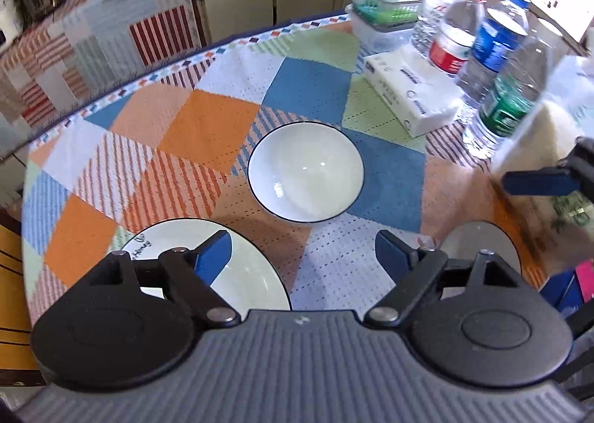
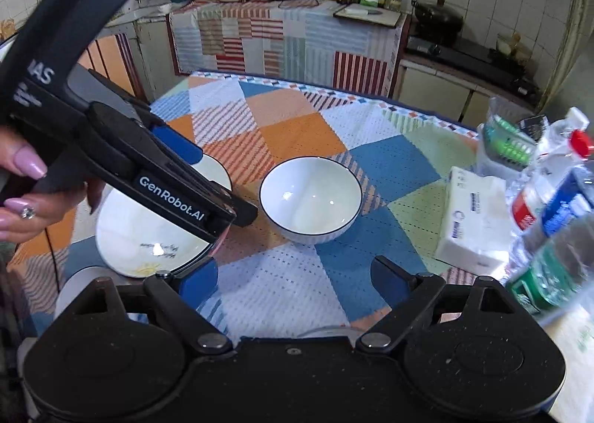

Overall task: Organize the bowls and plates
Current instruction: 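Grasp the rim of another white bowl with both grippers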

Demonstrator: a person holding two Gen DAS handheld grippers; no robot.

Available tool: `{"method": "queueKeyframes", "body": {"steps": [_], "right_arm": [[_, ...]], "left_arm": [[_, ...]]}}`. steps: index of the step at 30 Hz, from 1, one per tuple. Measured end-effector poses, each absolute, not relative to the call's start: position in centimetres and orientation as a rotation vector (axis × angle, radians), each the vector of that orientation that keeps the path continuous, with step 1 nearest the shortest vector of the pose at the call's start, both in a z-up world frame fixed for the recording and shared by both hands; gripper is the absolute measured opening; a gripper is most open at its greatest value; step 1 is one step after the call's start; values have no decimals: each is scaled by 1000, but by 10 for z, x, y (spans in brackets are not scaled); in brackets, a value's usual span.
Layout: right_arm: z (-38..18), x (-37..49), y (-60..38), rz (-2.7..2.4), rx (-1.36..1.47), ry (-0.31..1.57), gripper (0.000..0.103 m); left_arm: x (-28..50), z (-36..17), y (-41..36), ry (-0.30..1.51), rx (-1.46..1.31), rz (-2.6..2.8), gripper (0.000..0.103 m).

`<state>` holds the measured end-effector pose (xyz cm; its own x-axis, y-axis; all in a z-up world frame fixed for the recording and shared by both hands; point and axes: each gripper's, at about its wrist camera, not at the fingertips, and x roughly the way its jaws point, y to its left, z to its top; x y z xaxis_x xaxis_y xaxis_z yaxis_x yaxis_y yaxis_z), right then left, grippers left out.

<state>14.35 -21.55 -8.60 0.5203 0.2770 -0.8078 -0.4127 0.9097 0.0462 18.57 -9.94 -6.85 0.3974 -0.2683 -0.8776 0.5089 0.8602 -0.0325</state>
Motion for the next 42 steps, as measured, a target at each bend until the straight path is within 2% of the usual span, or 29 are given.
{"method": "queueKeyframes", "body": {"steps": [7,14,19,25,37,42], "right_arm": [[-60,96,-220,372,-186,909,94],[-77,70,-227,330,-129,954,94],[-99,68,-221,285,-276,1012,95],[-130,63,-224,270,-323,1072,95],[-191,74,-247,120,-186,1208,95],[-207,80,-250,106,-140,1210,95]], "left_arm": [[151,-40,-97,1056,279,-537,89],[118,-31,-95,1046,293,-617,90],[112,-48,-93,1065,275,-631,90],[113,-81,-99,1093,292,-629,90],[112,-124,-123,1151,231,-657,89],[114,-135,-134,1148,169,-663,89]]}}
